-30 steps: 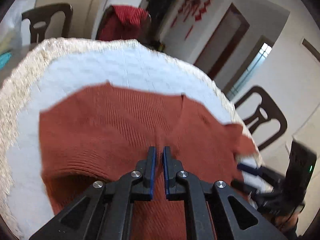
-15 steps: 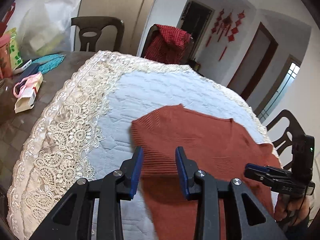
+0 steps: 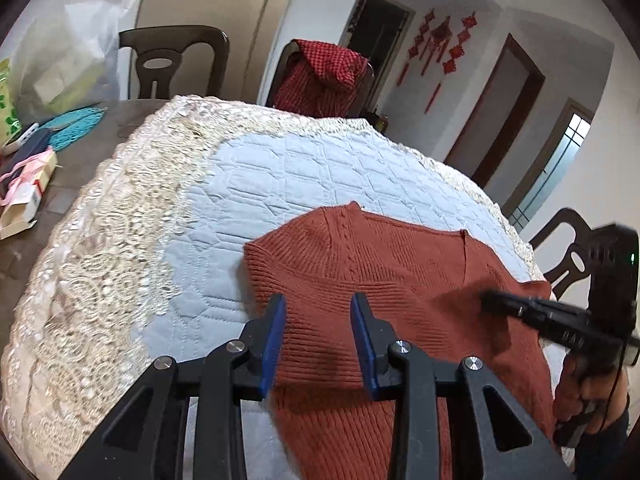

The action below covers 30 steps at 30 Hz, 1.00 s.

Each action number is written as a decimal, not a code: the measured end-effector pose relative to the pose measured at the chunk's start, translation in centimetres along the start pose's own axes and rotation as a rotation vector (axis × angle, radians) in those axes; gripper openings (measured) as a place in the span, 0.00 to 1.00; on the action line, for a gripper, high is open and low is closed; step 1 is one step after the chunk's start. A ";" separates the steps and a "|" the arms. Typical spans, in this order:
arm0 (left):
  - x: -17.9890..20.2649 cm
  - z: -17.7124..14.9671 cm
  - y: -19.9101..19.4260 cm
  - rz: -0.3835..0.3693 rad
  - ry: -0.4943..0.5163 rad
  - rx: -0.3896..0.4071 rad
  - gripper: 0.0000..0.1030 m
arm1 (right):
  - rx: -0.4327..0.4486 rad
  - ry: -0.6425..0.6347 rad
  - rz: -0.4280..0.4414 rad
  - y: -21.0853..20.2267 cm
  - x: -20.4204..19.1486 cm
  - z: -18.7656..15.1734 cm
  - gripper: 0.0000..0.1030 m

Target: Fold small clothes

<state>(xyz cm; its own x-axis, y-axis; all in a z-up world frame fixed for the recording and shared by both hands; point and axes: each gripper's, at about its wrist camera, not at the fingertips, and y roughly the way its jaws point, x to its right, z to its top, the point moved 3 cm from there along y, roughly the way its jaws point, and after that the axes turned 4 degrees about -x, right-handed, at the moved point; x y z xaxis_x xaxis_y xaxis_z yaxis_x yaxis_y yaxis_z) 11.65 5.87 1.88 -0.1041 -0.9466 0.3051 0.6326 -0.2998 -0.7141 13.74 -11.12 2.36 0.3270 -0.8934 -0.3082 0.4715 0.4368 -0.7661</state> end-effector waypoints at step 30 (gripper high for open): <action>-0.2 -0.1 3.8 0.128 0.053 -0.057 0.35 | -0.069 0.027 -0.033 2.5 2.3 -1.0 0.06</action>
<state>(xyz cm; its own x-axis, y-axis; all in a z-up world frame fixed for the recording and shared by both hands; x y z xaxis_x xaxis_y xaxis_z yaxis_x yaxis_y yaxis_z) 13.97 4.93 -0.96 -0.0665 -0.9821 0.1764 0.5985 -0.1807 -0.7804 14.89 -12.16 -0.83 0.2900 -0.9100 -0.2964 0.4233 0.3997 -0.8130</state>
